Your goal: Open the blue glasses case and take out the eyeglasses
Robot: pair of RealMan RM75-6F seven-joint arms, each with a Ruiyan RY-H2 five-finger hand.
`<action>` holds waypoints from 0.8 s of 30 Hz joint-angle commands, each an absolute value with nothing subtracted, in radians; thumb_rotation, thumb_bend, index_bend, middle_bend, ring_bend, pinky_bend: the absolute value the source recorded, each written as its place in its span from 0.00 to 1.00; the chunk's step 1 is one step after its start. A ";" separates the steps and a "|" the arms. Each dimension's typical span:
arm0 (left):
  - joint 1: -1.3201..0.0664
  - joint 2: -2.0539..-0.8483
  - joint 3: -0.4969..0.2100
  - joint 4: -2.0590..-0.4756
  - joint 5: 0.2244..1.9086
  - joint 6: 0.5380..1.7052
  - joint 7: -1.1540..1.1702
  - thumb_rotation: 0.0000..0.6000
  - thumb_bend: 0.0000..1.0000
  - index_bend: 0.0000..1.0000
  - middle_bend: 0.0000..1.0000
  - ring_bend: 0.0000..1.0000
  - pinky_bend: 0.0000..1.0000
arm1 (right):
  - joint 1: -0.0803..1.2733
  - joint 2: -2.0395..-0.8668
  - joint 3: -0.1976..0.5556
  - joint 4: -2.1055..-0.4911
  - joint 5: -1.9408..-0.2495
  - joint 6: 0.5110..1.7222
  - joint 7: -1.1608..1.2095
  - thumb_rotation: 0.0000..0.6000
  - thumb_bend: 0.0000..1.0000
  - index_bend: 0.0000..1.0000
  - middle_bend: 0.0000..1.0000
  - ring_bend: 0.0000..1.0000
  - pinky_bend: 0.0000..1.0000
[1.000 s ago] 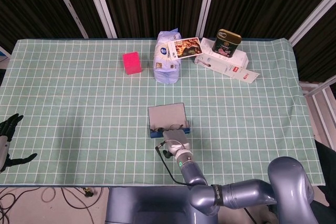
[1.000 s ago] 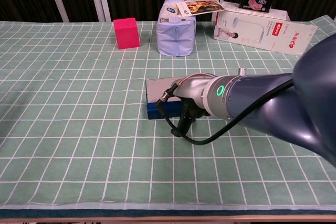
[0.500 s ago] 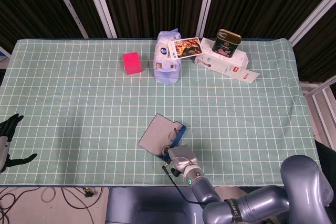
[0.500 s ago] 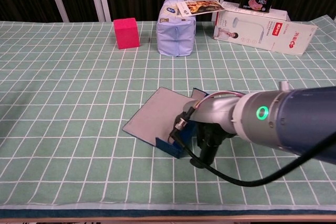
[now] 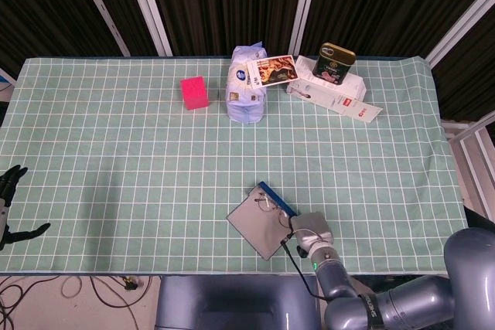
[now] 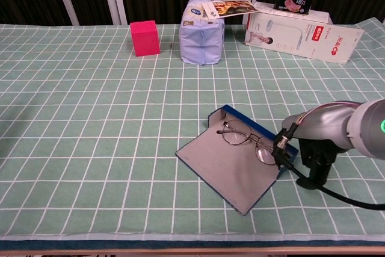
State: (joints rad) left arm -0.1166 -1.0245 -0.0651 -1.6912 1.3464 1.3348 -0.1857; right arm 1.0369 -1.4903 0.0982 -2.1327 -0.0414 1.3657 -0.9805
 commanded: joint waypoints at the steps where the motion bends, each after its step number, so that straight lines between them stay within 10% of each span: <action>1: -0.117 -1.024 -0.066 -1.691 1.346 1.335 -0.185 1.00 0.00 0.00 0.00 0.00 0.00 | 1.033 -1.481 0.087 -2.106 -0.037 1.371 -0.990 1.00 0.45 0.32 0.91 0.99 1.00; 24: -0.115 -1.023 -0.070 -1.692 1.337 1.332 -0.190 1.00 0.00 0.00 0.00 0.00 0.00 | 1.013 -1.541 0.128 -1.914 -0.087 1.344 -0.978 1.00 0.45 0.28 0.91 0.98 1.00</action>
